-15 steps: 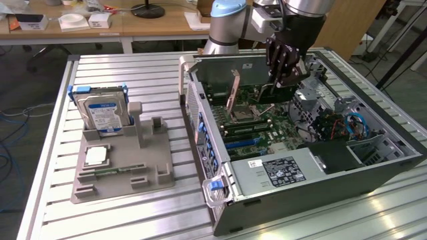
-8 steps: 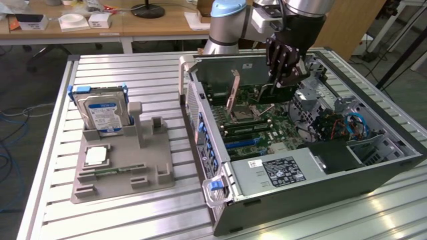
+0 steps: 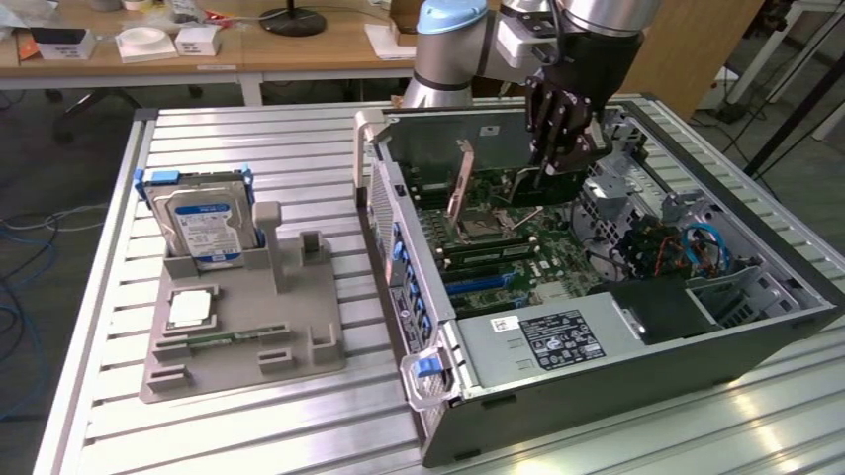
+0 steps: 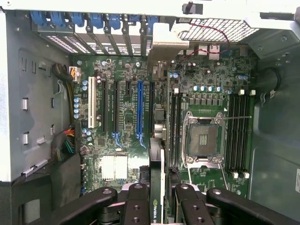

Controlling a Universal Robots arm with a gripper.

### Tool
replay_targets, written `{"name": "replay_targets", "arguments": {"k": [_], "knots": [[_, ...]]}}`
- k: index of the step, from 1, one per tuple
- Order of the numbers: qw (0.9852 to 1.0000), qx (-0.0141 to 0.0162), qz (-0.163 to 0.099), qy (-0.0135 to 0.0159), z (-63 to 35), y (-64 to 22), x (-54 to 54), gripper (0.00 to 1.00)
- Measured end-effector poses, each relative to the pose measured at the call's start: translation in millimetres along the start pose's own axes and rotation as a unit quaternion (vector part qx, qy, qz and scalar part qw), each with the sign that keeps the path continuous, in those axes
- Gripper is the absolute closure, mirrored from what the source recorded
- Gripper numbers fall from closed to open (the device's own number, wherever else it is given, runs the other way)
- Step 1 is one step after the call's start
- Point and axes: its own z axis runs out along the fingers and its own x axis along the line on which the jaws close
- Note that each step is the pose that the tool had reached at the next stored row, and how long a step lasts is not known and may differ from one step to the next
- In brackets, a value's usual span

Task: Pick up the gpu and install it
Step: 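Insert the gpu into the slot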

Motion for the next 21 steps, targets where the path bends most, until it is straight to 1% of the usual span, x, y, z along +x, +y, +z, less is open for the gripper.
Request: {"name": "replay_targets", "arguments": {"k": [17, 21], "knots": [[1.0000, 0.0000, 0.000, 0.0000, 1.0, 0.0, 0.0, 0.74], [1.0000, 0.0000, 0.000, 0.0000, 3.5, 0.1, 0.1, 0.74]]}}
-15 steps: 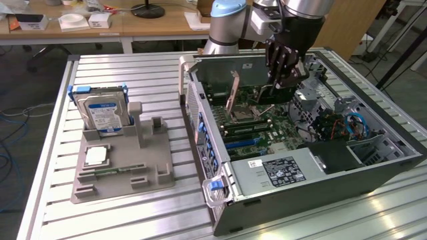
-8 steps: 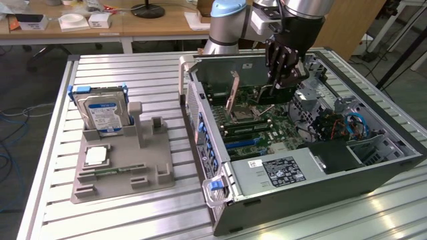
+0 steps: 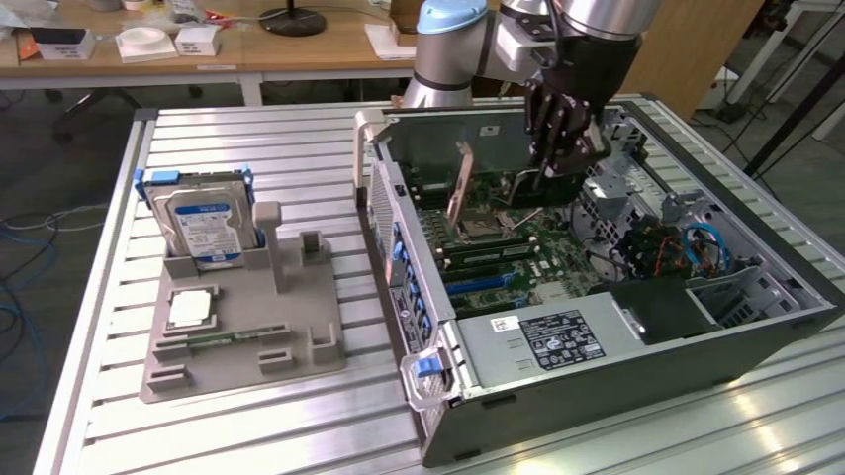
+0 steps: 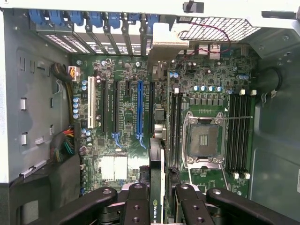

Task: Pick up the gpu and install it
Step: 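Insert the gpu into the slot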

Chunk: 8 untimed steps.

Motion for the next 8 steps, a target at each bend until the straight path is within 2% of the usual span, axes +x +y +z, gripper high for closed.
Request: {"name": "replay_targets", "arguments": {"k": [8], "knots": [[1.0000, -0.0002, 0.000, 0.0001, 3.5, 0.2, 0.1, 0.74]]}}
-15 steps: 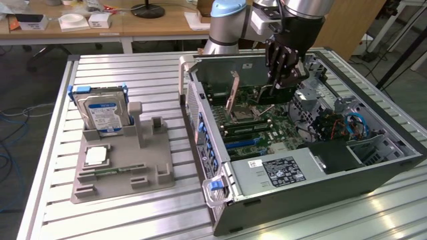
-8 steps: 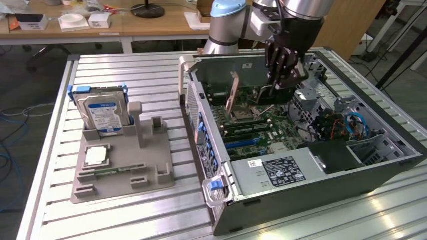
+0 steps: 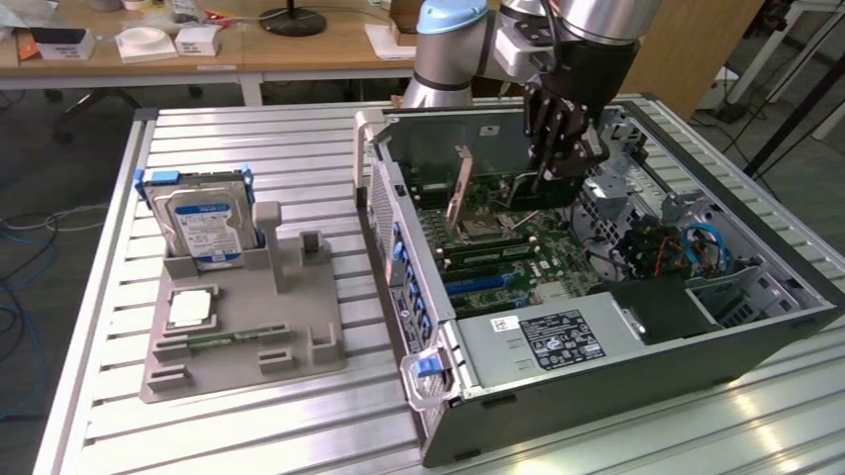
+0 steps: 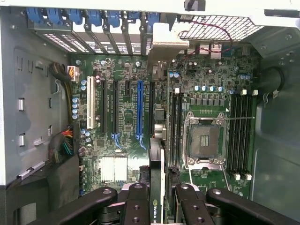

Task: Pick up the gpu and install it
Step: 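Insert the gpu into the slot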

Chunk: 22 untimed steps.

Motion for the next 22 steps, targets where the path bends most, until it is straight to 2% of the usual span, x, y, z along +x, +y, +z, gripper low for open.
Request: {"name": "replay_targets", "arguments": {"k": [3, 7, 16, 19, 22], "knots": [[1.0000, 0.0000, 0.000, -0.0001, 1.4, 0.0, 0.0, 0.74], [1.0000, 0.0001, 0.000, 0.0000, 8.3, 1.8, 0.5, 0.74], [1.0000, 0.0000, 0.000, 0.0001, 21.8, 5.5, 9.8, 0.74], [1.0000, 0.0000, 0.000, 0.0002, 26.4, 7.9, 13.0, 0.74], [1.0000, 0.0001, 0.000, 0.0001, 31.8, 14.5, 14.9, 0.74]]}}
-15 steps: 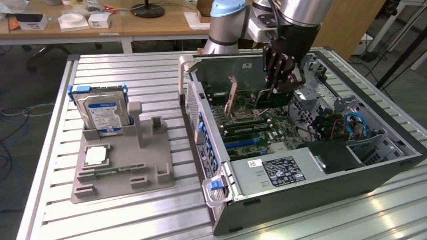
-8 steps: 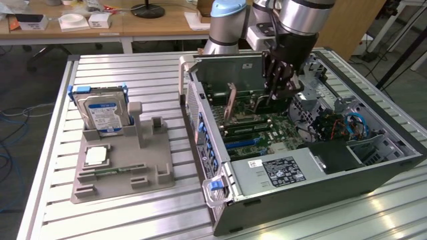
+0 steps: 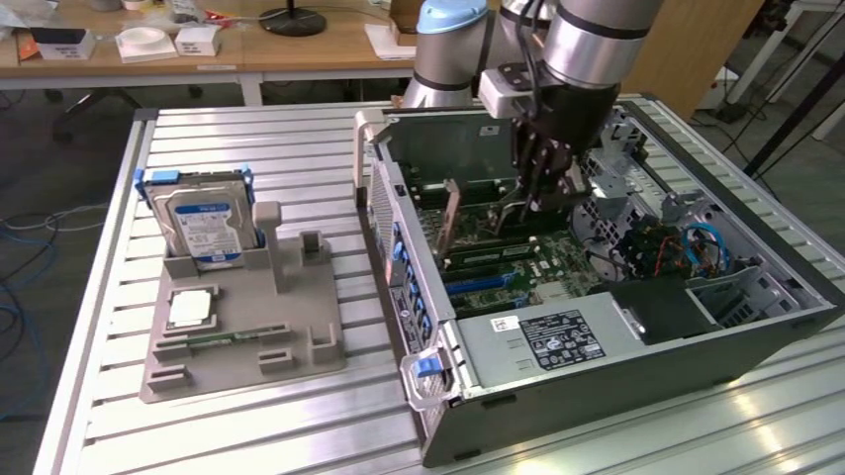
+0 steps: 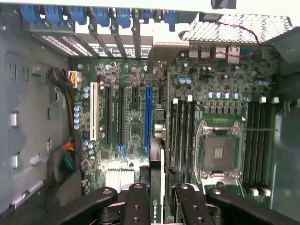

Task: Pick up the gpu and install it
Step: 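Insert the gpu into the slot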

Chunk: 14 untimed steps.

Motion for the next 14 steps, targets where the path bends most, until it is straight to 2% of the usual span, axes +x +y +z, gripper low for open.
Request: {"name": "replay_targets", "arguments": {"k": [2, 8, 11, 14], "knots": [[1.0000, 0.0000, 0.000, -0.0001, 3.7, 2.9, 1.0, 0.74], [1.0000, -0.0001, 0.000, 0.0000, 14.3, 3.9, 4.4, 0.74], [1.0000, -0.0001, 0.000, -0.0016, 15.7, 3.9, 5.1, 0.74], [1.0000, 0.0000, 0.000, -0.0019, 16.1, 3.9, 5.1, 0.74]]}}
